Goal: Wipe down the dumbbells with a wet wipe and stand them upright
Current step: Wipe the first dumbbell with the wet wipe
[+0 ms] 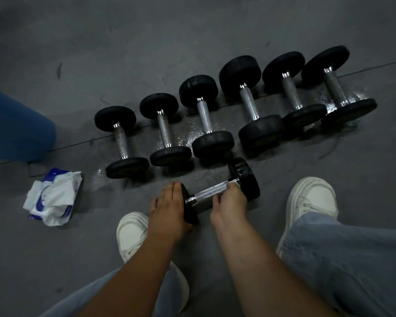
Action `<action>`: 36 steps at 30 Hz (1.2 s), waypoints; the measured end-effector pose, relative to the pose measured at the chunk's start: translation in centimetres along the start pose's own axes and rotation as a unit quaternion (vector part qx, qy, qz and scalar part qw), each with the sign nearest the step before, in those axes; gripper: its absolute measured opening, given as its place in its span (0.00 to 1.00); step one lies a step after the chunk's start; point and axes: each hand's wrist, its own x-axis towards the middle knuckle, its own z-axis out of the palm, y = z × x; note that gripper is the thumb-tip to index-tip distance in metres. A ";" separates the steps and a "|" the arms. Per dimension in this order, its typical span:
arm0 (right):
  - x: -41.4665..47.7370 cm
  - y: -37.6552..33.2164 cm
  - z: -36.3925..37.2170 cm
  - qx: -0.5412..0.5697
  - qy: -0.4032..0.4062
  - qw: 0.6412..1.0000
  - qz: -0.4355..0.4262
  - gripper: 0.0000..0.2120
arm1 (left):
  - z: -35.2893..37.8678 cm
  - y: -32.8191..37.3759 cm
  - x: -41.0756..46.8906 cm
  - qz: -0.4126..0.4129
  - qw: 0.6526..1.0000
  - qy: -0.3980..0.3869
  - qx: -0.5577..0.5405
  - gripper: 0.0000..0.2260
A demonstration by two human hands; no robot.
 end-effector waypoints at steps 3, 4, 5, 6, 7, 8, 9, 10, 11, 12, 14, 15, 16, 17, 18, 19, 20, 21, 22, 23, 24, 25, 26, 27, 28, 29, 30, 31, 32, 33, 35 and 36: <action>-0.2 0.5 -0.4 -0.066 0.013 0.996 -0.059 0.08 | 0.1 0.0 0.0 0.001 1.000 0.002 -0.007 0.54; 0.0 0.7 -0.8 -0.077 0.018 0.994 -0.072 0.09 | 0.1 0.0 -0.1 0.003 1.000 0.007 -0.008 0.53; 0.5 1.1 -1.2 -0.081 0.027 0.993 -0.076 0.07 | 0.1 0.0 -0.1 0.003 1.000 0.009 -0.012 0.53; 0.7 1.2 -1.4 -0.101 0.032 0.991 -0.077 0.04 | 0.1 0.0 -0.2 0.003 1.000 0.009 -0.017 0.52; 1.0 1.4 -1.3 -0.116 0.039 0.990 -0.071 0.04 | 0.1 0.1 -0.3 0.003 1.000 0.006 -0.020 0.52; 1.3 1.4 -1.1 -0.127 0.052 0.988 -0.069 0.07 | 0.1 0.1 -0.3 0.005 1.000 0.004 -0.020 0.52; 1.6 1.2 -0.5 -0.121 0.063 0.989 -0.050 0.10 | 0.1 0.1 -0.4 0.006 1.000 0.006 -0.017 0.52; 1.9 1.0 0.4 -0.104 0.073 0.991 -0.028 0.12 | 0.1 0.1 -0.4 0.007 1.000 0.011 -0.012 0.52; 2.1 0.7 1.2 -0.091 0.085 0.992 -0.004 0.15 | 0.2 0.1 -0.4 0.008 1.000 0.015 -0.007 0.52; 2.4 0.4 1.7 -0.082 0.093 0.992 0.012 0.16 | 0.2 0.0 -0.3 0.009 1.000 0.016 -0.005 0.52; 2.6 0.4 1.5 -0.089 0.103 0.991 0.006 0.17 | 0.1 0.0 -0.2 0.009 1.000 0.009 -0.009 0.52; 2.5 0.7 0.8 -0.103 0.101 0.989 -0.018 0.16 | 0.0 0.0 -0.3 0.009 1.000 0.007 -0.011 0.52; 2.2 1.0 -0.1 -0.123 0.098 0.987 -0.042 0.15 | 0.0 0.1 -0.3 0.009 1.000 0.008 -0.013 0.52; 1.9 1.2 -0.9 -0.135 0.090 0.985 -0.065 0.15 | 0.0 0.1 -0.4 0.010 1.000 0.012 -0.016 0.52; 1.8 1.3 -1.2 -0.144 0.081 0.983 -0.074 0.15 | 0.0 0.1 -0.4 0.012 1.000 0.017 -0.020 0.52; 2.1 1.2 -0.7 -0.141 0.078 0.985 -0.060 0.15 | 0.0 0.1 -0.5 0.013 0.999 0.021 -0.021 0.52; 2.2 0.9 0.1 -0.130 0.069 0.988 -0.038 0.15 | 0.1 0.1 -0.5 0.014 0.999 0.023 -0.017 0.51; 2.6 0.7 0.7 -0.114 0.059 0.992 -0.014 0.17 | 0.0 0.1 -0.4 0.015 1.000 0.021 -0.012 0.51; 2.8 0.7 1.0 -0.107 0.051 0.993 -0.002 0.17 | -0.1 0.0 -0.4 0.015 1.000 0.015 -0.009 0.51; 2.7 0.8 0.9 -0.104 0.057 0.993 -0.006 0.16 | -0.1 0.0 -0.3 0.014 1.000 0.009 -0.010 0.51; 2.3 0.9 0.4 -0.119 0.072 0.990 -0.026 0.14 | -0.2 0.0 -0.3 0.014 1.000 0.006 -0.012 0.52; 2.0 1.1 -0.4 -0.135 0.090 0.986 -0.041 0.14 | -0.2 0.0 -0.3 0.014 1.000 0.006 -0.014 0.52; 1.7 1.2 -1.0 -0.129 0.090 0.986 -0.053 0.15 | -0.2 0.0 -0.4 0.014 1.000 0.007 -0.015 0.53; 2.1 1.1 -1.1 -0.126 0.085 0.987 -0.044 0.16 | -0.2 0.1 -0.4 0.015 1.000 0.008 -0.014 0.52; 2.2 0.8 -0.7 -0.136 0.070 0.988 -0.028 0.16 | -0.1 0.1 -0.4 0.016 1.000 0.010 -0.012 0.52; 2.5 0.4 0.0 -0.135 0.054 0.989 -0.002 0.16 | 0.0 0.0 -0.4 0.017 1.000 0.012 -0.010 0.52; 2.6 0.2 0.5 -0.114 0.045 0.992 0.015 0.16 | 0.0 -0.1 -0.3 0.018 1.000 0.014 -0.009 0.52; 2.9 0.4 0.5 -0.113 0.048 0.992 0.014 0.16 | -0.1 -0.1 -0.2 0.017 1.000 0.012 -0.009 0.52; 2.9 0.8 0.1 -0.129 0.056 0.990 -0.011 0.14 | -0.1 -0.1 -0.2 0.016 1.000 0.011 -0.008 0.52; 3.1 1.3 -0.5 -0.147 0.060 0.987 -0.035 0.12 | 0.0 -0.1 -0.3 0.016 1.000 0.012 -0.009 0.52; 2.8 1.5 -1.1 -0.164 0.051 0.984 -0.050 0.12 | 0.0 0.0 -0.3 0.017 1.000 0.011 -0.011 0.52; 3.0 1.2 -0.8 -0.165 0.049 0.985 -0.026 0.13 | 0.0 0.0 -0.3 0.017 1.000 0.008 -0.010 0.52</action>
